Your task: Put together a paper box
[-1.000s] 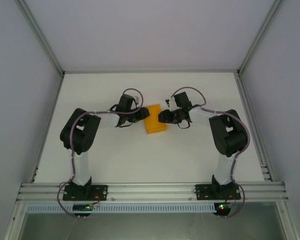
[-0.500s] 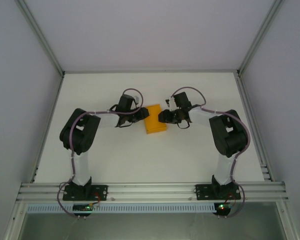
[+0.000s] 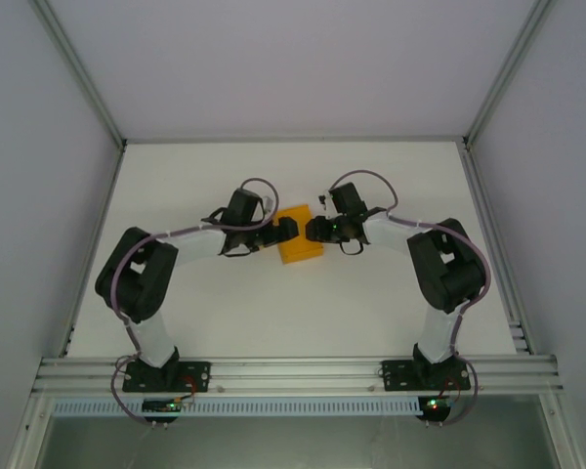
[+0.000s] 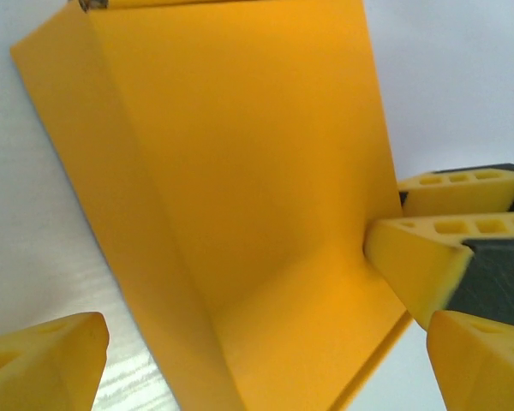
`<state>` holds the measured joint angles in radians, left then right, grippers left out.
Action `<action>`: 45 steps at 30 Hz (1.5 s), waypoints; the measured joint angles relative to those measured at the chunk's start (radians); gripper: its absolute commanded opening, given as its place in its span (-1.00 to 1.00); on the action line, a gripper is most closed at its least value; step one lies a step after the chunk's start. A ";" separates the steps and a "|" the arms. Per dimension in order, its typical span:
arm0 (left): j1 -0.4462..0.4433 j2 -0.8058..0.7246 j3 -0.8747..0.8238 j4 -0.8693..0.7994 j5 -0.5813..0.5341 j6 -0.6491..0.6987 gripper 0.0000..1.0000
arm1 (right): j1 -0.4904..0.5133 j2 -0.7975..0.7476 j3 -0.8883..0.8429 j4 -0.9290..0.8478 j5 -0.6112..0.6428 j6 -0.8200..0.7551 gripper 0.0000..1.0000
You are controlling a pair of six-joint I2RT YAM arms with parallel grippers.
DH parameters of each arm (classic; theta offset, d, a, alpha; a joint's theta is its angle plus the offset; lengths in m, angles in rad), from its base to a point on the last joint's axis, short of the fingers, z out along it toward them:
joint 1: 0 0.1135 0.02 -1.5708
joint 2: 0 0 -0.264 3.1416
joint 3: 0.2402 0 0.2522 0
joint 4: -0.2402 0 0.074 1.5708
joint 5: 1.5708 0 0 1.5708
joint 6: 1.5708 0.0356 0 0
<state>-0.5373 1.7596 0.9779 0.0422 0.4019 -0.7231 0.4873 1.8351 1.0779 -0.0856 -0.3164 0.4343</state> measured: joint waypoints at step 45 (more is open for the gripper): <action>-0.007 0.089 -0.024 0.092 0.110 -0.075 -0.13 | 0.005 -0.020 -0.015 0.002 0.076 0.034 -0.16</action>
<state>-0.5442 1.8484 0.9543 0.1341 0.5121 -0.7982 0.4927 1.8153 1.0630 -0.0837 -0.2409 0.4679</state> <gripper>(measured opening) 0.369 0.407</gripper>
